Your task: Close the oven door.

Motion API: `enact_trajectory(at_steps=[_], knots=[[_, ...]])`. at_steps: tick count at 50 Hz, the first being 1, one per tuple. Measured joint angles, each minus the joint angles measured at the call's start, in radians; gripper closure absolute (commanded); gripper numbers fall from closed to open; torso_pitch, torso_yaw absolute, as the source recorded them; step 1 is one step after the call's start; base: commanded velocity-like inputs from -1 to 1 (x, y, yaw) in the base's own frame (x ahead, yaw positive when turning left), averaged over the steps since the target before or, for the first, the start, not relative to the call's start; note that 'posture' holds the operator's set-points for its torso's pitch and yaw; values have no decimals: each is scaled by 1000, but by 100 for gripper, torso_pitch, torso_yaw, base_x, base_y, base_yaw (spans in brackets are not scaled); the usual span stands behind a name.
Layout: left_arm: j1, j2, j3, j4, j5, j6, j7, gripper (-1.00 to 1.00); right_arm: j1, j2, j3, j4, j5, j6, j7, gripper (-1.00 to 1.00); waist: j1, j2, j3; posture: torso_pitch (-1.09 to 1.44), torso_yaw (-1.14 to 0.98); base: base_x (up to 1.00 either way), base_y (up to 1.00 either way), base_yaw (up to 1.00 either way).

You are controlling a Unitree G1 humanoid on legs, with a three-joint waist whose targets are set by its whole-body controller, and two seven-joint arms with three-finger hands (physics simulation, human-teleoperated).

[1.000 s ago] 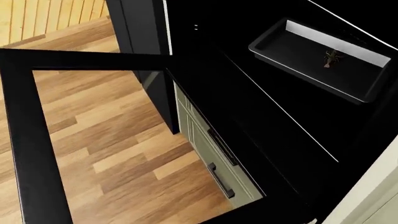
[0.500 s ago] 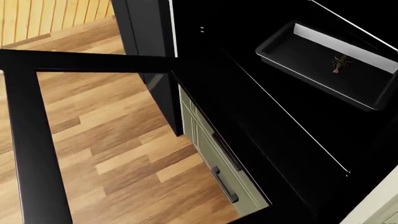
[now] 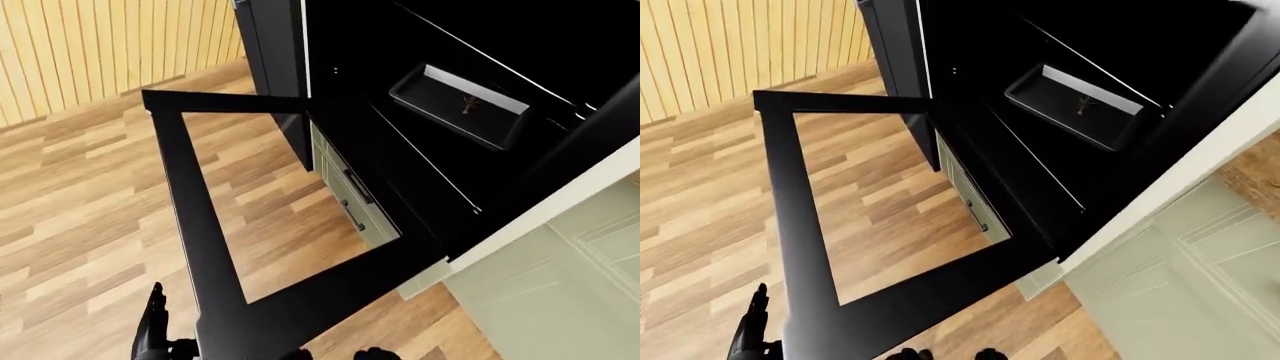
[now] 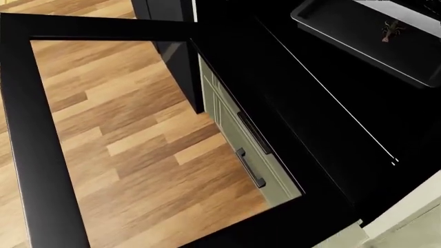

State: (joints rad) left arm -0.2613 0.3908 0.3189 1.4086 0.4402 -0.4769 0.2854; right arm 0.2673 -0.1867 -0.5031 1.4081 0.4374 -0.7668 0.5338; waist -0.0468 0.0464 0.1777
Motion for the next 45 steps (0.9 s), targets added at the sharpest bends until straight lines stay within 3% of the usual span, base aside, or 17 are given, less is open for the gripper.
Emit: enact_trajectory(at_steps=[28,36,45], knots=[[-8,-1,3,-6,-4,-6,-9,-100,-7,-1,-1,-6,2,-5,8,-100,-18,6,165,49,0,0,0,0],[-10,-2,10,-8,-16,9,-11,-100,-10,0,-5,-7,10,-5,17,-100,-25,7,185,49,0,0,0,0],[-7,-17,63,-10,-127,-15,-171,-100,-10,0,2,-7,10,7,-3,-100,-29,11,190,49,0,0,0,0]])
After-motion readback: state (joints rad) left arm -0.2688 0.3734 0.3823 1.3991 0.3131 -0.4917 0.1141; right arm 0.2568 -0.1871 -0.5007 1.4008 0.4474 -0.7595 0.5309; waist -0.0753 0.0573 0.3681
